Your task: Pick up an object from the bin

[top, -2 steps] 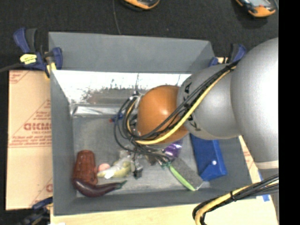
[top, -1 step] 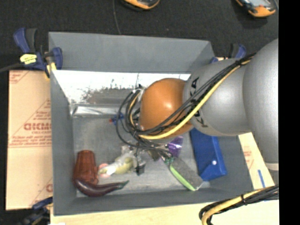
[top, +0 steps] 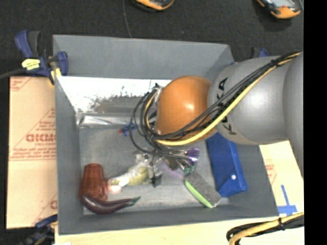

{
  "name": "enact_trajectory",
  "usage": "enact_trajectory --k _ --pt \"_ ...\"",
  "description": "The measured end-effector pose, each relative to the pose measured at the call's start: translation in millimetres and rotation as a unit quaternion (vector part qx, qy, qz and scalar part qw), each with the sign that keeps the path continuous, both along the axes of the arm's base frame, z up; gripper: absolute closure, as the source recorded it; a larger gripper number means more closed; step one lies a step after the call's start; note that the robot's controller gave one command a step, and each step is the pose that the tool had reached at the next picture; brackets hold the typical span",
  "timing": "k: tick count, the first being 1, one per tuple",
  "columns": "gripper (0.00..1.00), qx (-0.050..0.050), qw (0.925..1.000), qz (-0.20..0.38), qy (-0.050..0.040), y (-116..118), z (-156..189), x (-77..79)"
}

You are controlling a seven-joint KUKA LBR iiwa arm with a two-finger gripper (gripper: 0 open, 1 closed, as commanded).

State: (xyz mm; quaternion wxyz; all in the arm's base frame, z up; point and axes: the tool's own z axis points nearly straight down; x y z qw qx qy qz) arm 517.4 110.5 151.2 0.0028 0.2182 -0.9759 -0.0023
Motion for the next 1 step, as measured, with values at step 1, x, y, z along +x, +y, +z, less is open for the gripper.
enact_trajectory --k 1 --pt "1.00 0.000 1.0000 -0.001 -0.0024 -0.2 34.3 1.6"
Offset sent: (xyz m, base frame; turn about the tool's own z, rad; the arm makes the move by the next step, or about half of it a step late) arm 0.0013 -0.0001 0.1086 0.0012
